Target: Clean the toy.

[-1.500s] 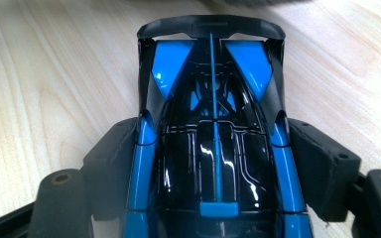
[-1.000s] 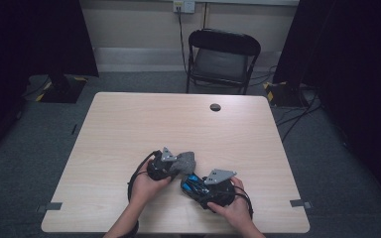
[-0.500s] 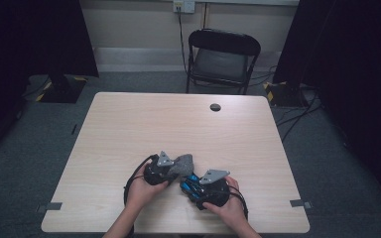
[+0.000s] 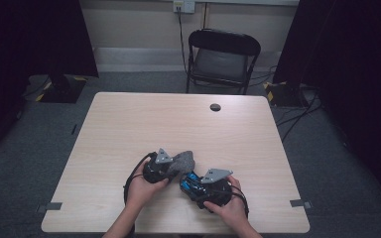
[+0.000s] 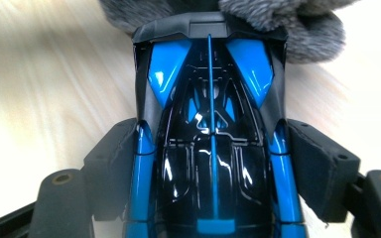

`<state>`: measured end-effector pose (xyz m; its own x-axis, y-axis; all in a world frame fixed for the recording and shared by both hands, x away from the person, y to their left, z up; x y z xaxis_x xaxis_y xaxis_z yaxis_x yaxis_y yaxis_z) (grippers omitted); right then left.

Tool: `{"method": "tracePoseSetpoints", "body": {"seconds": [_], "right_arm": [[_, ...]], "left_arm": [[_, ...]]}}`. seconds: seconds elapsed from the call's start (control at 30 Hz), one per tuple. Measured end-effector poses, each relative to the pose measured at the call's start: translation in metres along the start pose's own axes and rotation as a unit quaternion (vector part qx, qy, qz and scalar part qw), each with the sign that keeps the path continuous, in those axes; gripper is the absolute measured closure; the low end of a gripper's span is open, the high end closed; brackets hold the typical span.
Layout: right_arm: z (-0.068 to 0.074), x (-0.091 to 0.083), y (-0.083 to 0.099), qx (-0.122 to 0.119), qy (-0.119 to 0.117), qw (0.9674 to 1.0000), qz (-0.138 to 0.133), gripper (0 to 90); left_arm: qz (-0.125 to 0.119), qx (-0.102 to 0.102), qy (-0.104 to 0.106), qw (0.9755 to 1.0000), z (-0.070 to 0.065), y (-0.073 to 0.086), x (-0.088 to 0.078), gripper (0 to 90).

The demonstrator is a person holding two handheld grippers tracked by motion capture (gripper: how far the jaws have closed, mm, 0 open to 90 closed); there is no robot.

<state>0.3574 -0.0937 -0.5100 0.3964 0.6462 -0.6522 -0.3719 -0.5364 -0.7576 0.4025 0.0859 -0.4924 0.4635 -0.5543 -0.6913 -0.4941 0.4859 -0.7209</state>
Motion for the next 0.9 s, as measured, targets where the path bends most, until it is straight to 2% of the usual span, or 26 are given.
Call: {"method": "tracePoseSetpoints", "body": {"seconds": [0.07, 0.17, 0.27, 0.37, 0.4, 0.43, 0.47, 0.63, 0.77, 0.9], "right_arm": [[0.000, -0.001, -0.002, -0.003, -0.004, 1.0000, -0.002, 27.0], [-0.001, -0.002, -0.001, 0.002, -0.005, 1.0000, -0.006, 26.9], [-0.002, -0.005, -0.002, 0.007, -0.011, 0.9997, -0.019, 27.0], [0.003, -0.009, -0.006, 0.001, -0.014, 0.9996, -0.024, 27.1], [0.004, -0.010, -0.008, 0.000, -0.013, 0.9996, -0.026, 27.1], [0.004, -0.012, -0.010, 0.001, -0.010, 0.9995, -0.031, 27.2], [0.003, -0.014, -0.011, 0.003, -0.010, 0.9994, -0.034, 27.2], [-0.007, -0.017, -0.010, 0.017, 0.003, 0.9992, -0.037, 27.2], [-0.011, -0.017, -0.007, 0.025, 0.004, 0.9991, -0.034, 27.3], [-0.012, -0.017, -0.007, 0.032, 0.010, 0.9988, -0.036, 27.3]], "left_arm": [[-0.001, 0.002, 0.001, 1.0000, -0.001, -0.003, 0.000, 72.6], [0.011, 0.011, 0.005, 0.9999, -0.004, -0.003, 0.001, 72.6], [0.007, -0.013, 0.002, 0.9999, -0.001, -0.002, 0.001, 72.6], [0.009, -0.023, -0.012, 0.9996, 0.003, -0.004, 0.000, 72.7], [0.011, -0.025, -0.010, 0.9996, 0.003, -0.004, 0.000, 72.8], [0.010, -0.021, -0.004, 0.9997, 0.002, -0.005, 0.001, 72.9], [0.012, -0.008, 0.005, 0.9999, -0.002, -0.006, 0.000, 73.0], [0.012, 0.030, 0.023, 0.9992, -0.019, -0.008, -0.002, 73.2], [0.015, 0.054, 0.022, 0.9982, -0.024, -0.007, -0.005, 73.9], [0.018, 0.059, 0.037, 0.9974, -0.024, -0.003, -0.011, 74.3]]}}
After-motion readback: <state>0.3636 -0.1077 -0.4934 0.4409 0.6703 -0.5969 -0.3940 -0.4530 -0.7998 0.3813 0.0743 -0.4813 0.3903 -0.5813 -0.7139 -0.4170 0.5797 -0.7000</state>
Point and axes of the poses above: each handheld gripper's, and its own axes: x roughly forward along the jaws, y roughly out of its underside, z roughly to its left, the point moved 4 cm from there along x, roughly forward along the jaws
